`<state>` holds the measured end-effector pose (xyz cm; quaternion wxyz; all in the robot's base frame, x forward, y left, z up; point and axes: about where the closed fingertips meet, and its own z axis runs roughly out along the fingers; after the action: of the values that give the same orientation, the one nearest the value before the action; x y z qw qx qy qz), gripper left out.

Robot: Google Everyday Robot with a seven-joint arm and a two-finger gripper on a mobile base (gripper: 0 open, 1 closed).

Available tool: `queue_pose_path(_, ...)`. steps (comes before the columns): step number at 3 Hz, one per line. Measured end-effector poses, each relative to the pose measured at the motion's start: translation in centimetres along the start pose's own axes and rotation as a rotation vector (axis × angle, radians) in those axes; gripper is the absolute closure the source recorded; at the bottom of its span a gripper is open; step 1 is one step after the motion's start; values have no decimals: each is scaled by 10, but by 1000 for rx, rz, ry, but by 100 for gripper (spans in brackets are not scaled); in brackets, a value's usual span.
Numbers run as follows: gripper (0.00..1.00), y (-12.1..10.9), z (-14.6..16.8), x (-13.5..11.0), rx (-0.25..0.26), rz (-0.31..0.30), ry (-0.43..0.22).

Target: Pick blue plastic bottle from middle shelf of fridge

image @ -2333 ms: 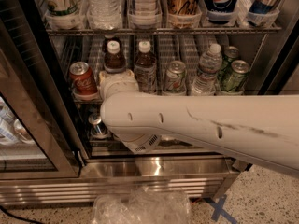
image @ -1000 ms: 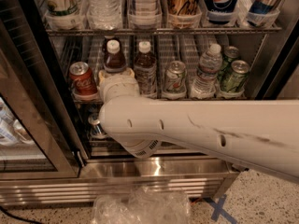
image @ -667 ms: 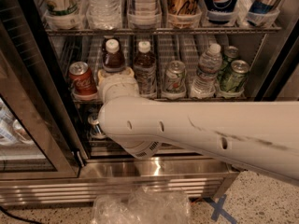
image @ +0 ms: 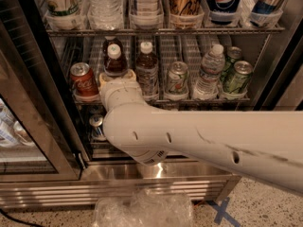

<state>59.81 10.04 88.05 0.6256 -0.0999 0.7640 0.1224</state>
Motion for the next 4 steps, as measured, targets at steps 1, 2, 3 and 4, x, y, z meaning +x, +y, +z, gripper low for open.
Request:
queue_pose_path(1, 100, 1, -2, -2, -4, -1, -5)
queue_pose_path(2, 100, 3, -6, -6, -14, -5, -12)
queue_pose_path(3, 100, 13, -28, -10, -66, 1, -34)
queue_pose_path(4, 100, 39, -87, -22, -158, -73, -115)
